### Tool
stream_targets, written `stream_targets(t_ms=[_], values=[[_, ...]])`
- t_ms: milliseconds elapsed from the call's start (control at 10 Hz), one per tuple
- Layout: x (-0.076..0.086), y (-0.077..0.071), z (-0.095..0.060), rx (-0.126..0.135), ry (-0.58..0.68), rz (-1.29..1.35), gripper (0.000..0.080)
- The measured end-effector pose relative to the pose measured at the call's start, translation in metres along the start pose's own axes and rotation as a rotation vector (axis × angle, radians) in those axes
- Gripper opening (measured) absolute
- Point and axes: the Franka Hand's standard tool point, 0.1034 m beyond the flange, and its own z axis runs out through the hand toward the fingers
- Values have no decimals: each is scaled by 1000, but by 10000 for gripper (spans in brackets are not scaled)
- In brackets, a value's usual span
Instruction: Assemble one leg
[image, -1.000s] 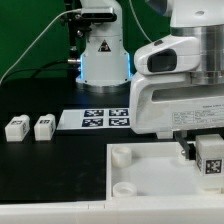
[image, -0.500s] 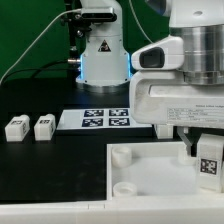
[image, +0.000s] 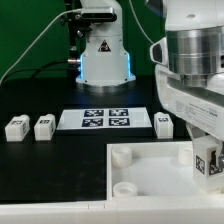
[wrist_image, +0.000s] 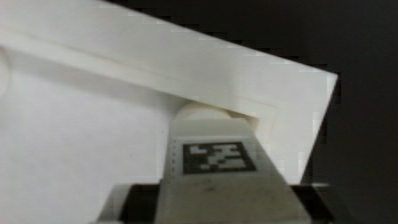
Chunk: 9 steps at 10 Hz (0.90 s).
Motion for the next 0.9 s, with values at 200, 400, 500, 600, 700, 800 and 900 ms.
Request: stream_targets(t_ms=[200, 400, 500, 600, 700, 800, 900], values=[[-2, 0, 1, 16, -12, 216, 292], [-2, 0, 1, 16, -11, 133, 292], [-1, 0, 2, 20, -10, 76, 479], [2, 1, 4, 33, -2, -91, 594], [-1, 2, 4, 30, 8, -276, 594], [-7, 2, 4, 28, 16, -424, 638], [-5, 3, 4, 25, 20, -522, 647]])
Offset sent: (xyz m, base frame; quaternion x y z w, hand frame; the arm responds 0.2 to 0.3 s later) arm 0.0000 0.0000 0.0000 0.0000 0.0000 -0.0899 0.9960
